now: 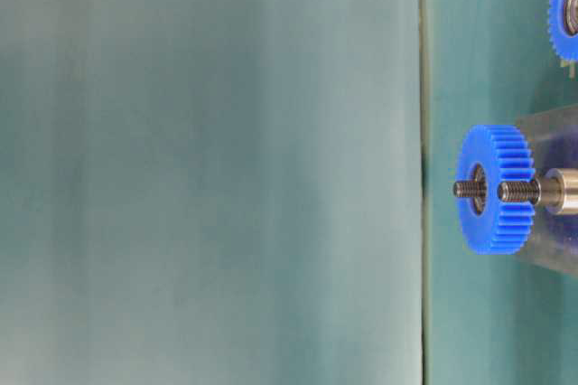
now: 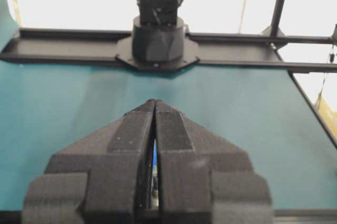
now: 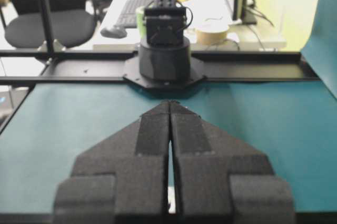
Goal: Fit the small gear onto the shaft.
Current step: 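Grasp the small blue gear by its bearing hub with the right gripper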
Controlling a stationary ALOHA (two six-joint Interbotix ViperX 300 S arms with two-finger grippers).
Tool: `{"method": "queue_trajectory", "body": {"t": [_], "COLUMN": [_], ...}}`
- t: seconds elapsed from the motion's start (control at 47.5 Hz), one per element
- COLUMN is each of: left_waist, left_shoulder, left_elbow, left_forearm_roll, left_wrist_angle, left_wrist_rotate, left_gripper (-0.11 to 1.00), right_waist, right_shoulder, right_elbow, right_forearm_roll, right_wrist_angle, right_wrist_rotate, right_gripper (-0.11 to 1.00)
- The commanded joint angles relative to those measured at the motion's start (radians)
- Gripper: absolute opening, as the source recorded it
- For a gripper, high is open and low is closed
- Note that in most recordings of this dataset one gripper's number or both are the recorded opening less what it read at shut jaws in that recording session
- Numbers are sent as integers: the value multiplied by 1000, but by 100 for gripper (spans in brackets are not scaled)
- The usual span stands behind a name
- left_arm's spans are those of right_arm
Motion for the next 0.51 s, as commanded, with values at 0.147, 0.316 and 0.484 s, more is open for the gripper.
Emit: {"method": "queue_trajectory", "body": {"t": [0.147, 0.316, 0.484], "left_waist": [-20, -21, -21], "left_shoulder": [155, 196, 152], "left_elbow": [-64, -89, -87], "left_forearm_roll": [11, 11, 11], "left_wrist_angle": [64, 124, 249], "left_wrist_rotate": [-48, -48, -49], "left_gripper": [0, 0, 0], "right_waist": [-28, -46, -78], "right_shoulder": [14, 28, 109], "right_elbow": [25, -11, -98], "right_forearm_roll": [104, 143, 143], "right_wrist_angle": [-8, 164, 469], "right_wrist_rotate": [64, 126, 127], "right_gripper": [1, 1, 1]}}
